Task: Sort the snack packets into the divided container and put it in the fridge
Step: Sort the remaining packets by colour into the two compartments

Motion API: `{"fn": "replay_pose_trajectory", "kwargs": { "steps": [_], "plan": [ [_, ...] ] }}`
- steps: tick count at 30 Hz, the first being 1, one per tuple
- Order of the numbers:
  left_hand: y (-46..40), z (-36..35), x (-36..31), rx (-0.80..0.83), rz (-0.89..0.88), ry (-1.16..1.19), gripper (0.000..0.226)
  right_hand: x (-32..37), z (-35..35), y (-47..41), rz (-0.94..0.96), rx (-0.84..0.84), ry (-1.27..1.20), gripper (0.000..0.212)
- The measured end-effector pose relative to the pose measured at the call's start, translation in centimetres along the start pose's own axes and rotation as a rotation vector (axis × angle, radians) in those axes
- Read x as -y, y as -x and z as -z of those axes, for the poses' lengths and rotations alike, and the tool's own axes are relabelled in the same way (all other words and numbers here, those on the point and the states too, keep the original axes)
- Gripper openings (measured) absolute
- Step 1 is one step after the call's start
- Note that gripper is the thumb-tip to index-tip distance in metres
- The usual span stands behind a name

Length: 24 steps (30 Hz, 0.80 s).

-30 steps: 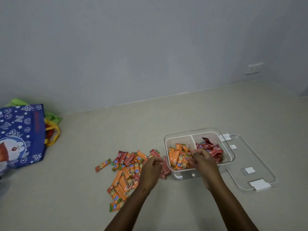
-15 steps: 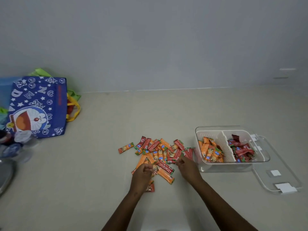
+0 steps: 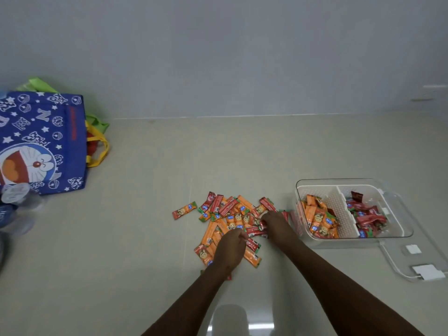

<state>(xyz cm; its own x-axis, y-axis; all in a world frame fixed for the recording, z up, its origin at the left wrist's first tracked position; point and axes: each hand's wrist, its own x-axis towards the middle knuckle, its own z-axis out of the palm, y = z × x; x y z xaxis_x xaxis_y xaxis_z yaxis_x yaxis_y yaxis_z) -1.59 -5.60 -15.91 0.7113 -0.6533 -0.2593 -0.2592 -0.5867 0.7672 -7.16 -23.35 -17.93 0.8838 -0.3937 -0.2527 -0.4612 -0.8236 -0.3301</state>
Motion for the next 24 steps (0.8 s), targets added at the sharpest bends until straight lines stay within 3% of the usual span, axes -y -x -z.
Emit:
{"fn": "replay_pose_trajectory", "kwargs": {
  "steps": [5, 7, 11, 16, 21, 24],
  "plan": [
    [-2.8, -1.7, 0.2, 0.058, -0.173, -0.369, 0.037, 0.3, 1.5, -0.7, -0.166, -0.258, -0.1, 0.016],
    [-3.6, -2.0, 0.5, 0.093, -0.229, -0.456, 0.035, 0.7, 2.9, -0.7, -0.239, -0.372, -0.36, 0.012],
    [-4.4, -2.1, 1.1, 0.147, -0.233, -0.496, 0.029, 1.1, 5.1, -1.1, -0.406, -0.412, -0.75, 0.007],
    [-4.4, -2.1, 1.2, 0.126, -0.289, -0.506, 0.011, 0.8, 3.0, -4.1, -0.434, -0.324, -0.543, 0.012],
    [-3.9, -1.9, 0.5, -0.019, -0.217, -0.224, 0.008, -0.5, 0.1, -6.1, -0.387, -0.144, -0.24, 0.017],
    [-4.3, -1.5, -0.1, -0.011, -0.109, -0.143, 0.007, -0.6, 0.5, -6.6, -0.383, -0.055, -0.214, 0.02]
  ]
}}
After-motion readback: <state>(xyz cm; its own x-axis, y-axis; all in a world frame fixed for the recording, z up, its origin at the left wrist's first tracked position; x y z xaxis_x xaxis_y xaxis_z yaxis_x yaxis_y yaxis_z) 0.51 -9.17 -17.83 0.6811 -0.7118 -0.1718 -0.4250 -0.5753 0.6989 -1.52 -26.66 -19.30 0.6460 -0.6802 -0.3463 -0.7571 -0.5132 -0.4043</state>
